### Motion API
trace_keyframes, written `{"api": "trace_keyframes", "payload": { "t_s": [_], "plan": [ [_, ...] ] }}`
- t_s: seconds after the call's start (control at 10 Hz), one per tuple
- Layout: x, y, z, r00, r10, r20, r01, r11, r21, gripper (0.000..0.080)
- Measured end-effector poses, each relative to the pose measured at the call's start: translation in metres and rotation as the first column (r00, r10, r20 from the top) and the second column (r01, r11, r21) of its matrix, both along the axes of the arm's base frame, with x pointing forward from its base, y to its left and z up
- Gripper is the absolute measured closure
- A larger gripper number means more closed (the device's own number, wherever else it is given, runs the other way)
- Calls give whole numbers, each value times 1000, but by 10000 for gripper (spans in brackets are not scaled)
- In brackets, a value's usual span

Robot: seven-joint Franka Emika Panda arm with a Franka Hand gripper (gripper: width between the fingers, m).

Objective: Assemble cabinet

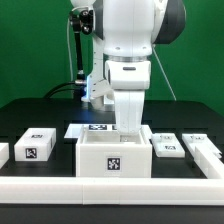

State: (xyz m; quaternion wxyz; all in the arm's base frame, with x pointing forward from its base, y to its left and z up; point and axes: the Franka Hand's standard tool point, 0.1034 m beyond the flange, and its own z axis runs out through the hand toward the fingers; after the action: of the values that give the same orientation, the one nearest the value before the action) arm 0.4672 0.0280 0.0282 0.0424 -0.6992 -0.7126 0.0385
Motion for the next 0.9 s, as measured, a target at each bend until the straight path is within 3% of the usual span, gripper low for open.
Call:
{"api": "trace_keyframes", "payload": {
  "t_s": [0.1, 0.2, 0.3, 0.9],
  "plan": [
    [0, 0, 0, 1000, 0, -1, 0, 1000, 0, 654],
    [0, 0, -1, 1000, 0, -1, 0, 1000, 0, 654],
    [0, 0, -1, 1000, 0, 0, 0, 1000, 0, 765],
    [1, 0, 0, 1000, -1, 4, 1, 1000, 1, 765]
  ]
}}
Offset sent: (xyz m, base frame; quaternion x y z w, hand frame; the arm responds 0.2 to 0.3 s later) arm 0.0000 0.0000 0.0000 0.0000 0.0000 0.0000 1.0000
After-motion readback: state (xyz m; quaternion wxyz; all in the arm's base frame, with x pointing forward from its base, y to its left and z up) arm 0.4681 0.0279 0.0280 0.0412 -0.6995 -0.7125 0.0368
